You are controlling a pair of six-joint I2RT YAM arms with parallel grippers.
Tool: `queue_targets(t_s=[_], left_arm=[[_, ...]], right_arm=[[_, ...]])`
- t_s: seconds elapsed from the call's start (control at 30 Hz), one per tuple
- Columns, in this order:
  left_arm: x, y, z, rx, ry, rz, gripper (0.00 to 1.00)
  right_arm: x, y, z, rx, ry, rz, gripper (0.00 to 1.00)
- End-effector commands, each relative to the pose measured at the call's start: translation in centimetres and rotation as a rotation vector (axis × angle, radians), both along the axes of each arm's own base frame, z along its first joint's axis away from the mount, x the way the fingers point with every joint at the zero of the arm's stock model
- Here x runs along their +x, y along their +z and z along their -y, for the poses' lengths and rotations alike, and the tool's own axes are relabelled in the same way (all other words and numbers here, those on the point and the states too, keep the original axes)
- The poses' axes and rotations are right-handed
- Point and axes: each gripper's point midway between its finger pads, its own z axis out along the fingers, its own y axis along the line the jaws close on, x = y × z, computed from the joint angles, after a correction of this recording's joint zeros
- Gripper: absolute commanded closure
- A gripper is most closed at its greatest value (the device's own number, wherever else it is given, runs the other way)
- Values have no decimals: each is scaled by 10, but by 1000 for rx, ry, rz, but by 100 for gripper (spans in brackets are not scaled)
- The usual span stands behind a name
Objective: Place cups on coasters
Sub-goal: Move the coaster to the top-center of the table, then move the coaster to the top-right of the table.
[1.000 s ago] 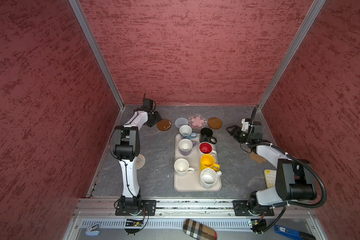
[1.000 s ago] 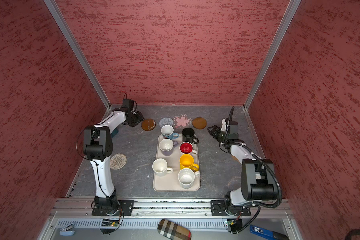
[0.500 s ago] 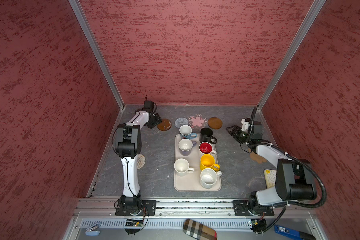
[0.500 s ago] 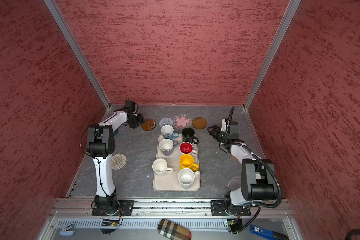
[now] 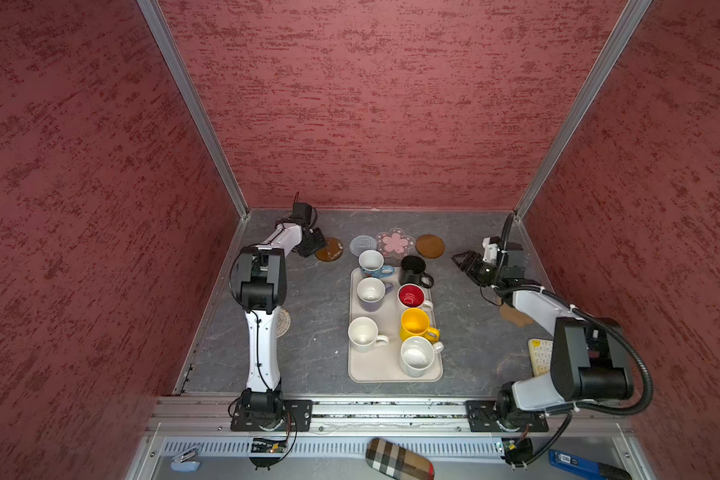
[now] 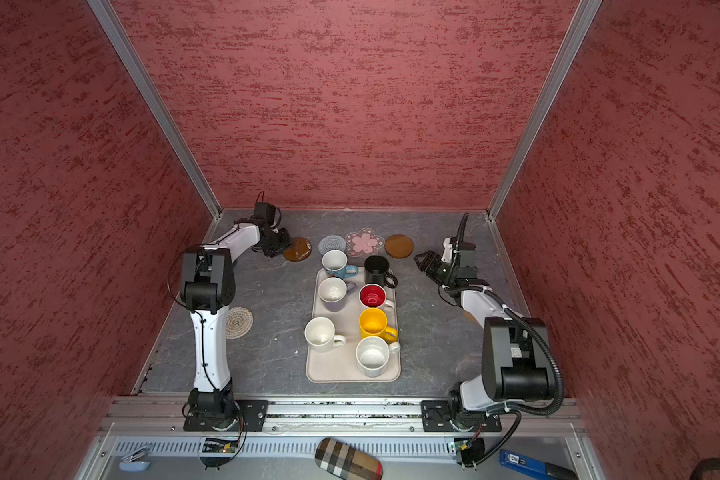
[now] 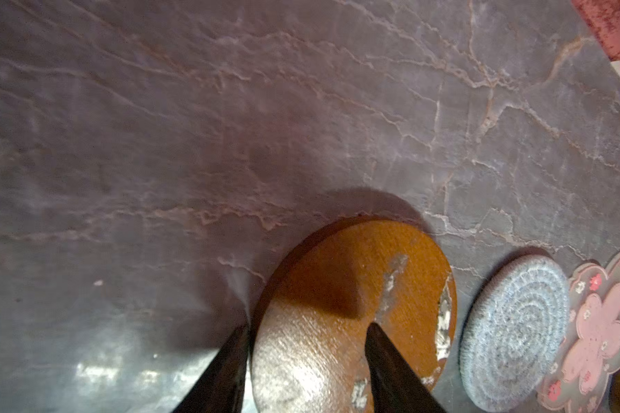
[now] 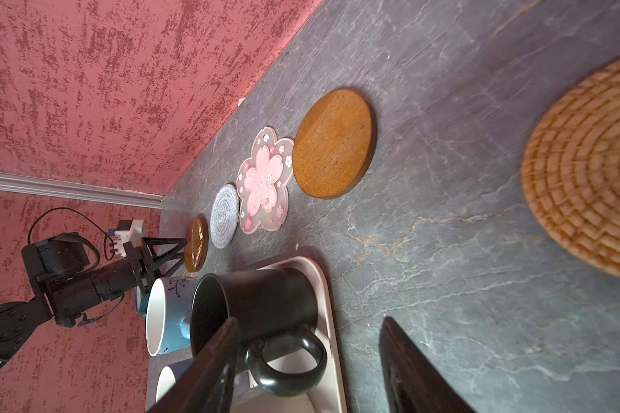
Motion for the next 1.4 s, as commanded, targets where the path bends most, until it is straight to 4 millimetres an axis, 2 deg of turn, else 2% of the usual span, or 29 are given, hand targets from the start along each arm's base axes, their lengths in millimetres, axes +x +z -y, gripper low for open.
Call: queue_targets(t_s=[0.0,0.2,0.4,0.53,0.7,0.83,0.97,1.0,1.23,1.37], left_arm=[[5,-1,12,-20,-28,13,48],[5,1,22,-26,-46,23,50],[3,-1,21,-19,-44,15,51],[2,1,13,-18,-24,11,42],[4,17,8,1,-14,38,31],[2,47,2,21,0,97,22],[-7,86,-8,70,28,168,2],[-11,97,-9,70,31,189,1],[-46,153,4,52,7,278,1],[-70,179,20,65,-40,319,1]], right_arm=[[1,0,-3,-3,12,6,37],[1,-4,-3,-3,11,-1,37],[1,-5,-3,-1,13,-4,37],[1,-6,-2,-4,10,-5,37],[2,-6,-2,-8,9,-9,36],[3,-2,5,-52,-9,-16,34],[2,9,12,-93,-36,-17,33],[2,9,13,-100,-43,-23,33],[-11,44,27,-188,-88,-6,33],[-25,58,47,-322,-134,-31,30]])
